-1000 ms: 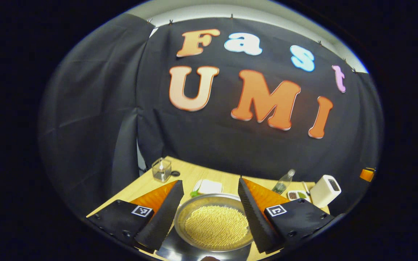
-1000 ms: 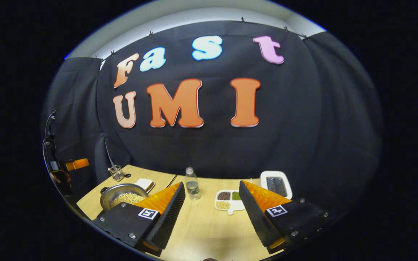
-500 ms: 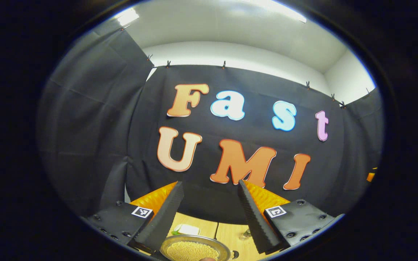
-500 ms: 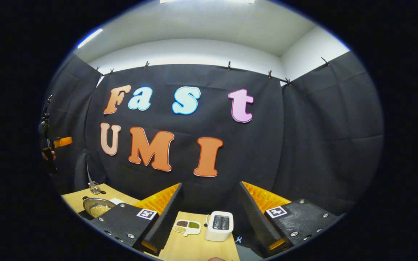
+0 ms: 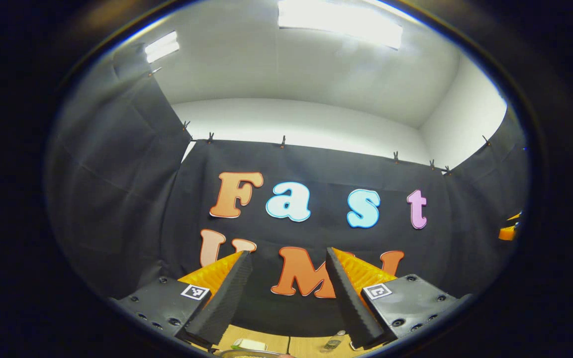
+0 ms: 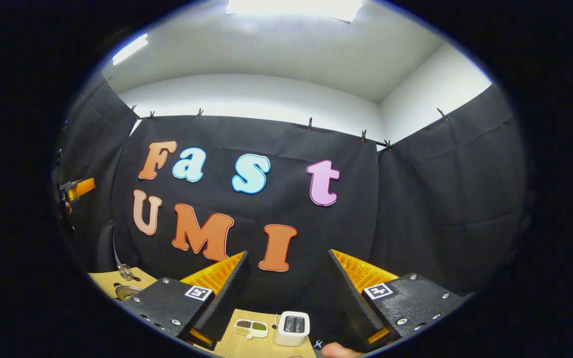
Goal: First push the handle of the pot to place it horizontally, then grasp the pot with both hands and set it on the induction cooktop.
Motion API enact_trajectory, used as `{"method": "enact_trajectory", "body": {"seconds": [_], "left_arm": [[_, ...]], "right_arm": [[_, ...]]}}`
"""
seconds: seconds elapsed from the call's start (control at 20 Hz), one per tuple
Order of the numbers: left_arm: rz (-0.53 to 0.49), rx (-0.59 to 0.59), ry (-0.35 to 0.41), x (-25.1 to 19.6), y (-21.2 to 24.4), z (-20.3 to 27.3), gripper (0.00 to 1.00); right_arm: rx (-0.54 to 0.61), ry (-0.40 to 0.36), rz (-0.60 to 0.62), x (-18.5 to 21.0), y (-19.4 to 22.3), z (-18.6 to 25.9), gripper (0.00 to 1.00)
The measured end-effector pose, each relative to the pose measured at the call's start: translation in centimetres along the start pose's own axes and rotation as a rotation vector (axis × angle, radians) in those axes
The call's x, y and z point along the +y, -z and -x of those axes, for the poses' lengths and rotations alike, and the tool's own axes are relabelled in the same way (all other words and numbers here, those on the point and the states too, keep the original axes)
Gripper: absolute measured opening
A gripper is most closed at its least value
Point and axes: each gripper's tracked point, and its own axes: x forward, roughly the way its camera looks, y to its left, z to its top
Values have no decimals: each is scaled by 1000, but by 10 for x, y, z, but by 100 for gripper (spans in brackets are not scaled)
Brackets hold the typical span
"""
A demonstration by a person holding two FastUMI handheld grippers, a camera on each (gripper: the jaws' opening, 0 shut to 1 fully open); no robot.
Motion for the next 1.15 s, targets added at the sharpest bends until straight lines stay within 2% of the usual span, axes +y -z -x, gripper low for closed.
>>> {"method": "enact_trajectory", "body": {"seconds": [0.2, 0.45, 0.8, 0.95, 1.0, 1.15], "left_arm": [[-41, -8, -14, 9, 1, 4, 97], [-68, -36, -18, 19, -16, 2, 96], [-19, -37, -25, 37, -35, -10, 97], [-48, -18, -48, 48, -31, -16, 98], [-53, -3, -54, 50, -25, -18, 96], [-35, 27, -38, 44, -12, -25, 97]], "right_arm": [[-43, -56, -5, 14, -21, 5, 96], [-57, -33, 9, 2, -36, 6, 95], [-94, -27, 29, -2, -51, 8, 95], [-75, -60, 7, 0, -48, 11, 97], [-64, -58, 6, -2, -47, 11, 95], [-58, -25, 36, -6, -46, 9, 97]]}}
